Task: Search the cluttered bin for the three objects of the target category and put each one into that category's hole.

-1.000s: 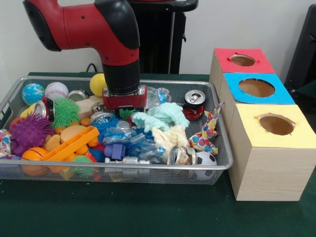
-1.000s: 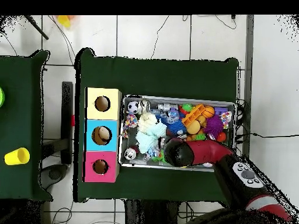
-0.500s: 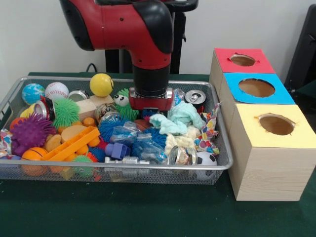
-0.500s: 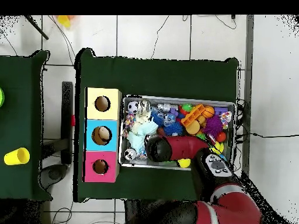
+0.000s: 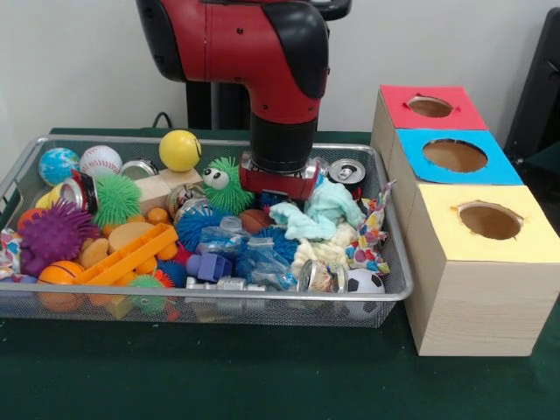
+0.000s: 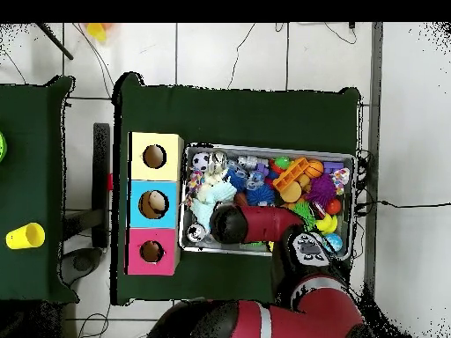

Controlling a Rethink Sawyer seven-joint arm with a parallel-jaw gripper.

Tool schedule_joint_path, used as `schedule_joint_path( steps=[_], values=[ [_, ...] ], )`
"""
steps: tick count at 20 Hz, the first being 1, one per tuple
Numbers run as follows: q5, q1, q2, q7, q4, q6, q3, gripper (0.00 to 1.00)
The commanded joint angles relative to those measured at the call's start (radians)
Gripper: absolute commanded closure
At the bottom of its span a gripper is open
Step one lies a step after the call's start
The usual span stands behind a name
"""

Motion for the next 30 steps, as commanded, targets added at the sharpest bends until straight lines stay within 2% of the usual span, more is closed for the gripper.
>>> schedule_joint_path(
  steps=[1,5,8,10,14,18,23,30],
  values=[
    [0.098,0.034,0.205,0.231,-0.054,-0.189,0.077,0.0],
    [0.126,0.034,0.211,0.217,-0.063,-0.202,0.109,0.0],
    [0.124,-0.03,0.248,0.161,-0.078,-0.223,0.217,0.0],
    [0.128,-0.033,0.269,0.159,-0.094,-0.241,0.244,0.0],
    [0.149,-0.032,0.292,0.176,-0.104,-0.257,0.27,0.0],
    [0.189,0.009,0.279,0.215,-0.106,-0.258,0.249,0.0],
    [0.227,0.006,0.288,0.246,-0.095,-0.313,0.281,0.0],
    [0.27,0.001,0.285,0.257,-0.074,-0.327,0.313,0.0]
  ],
)
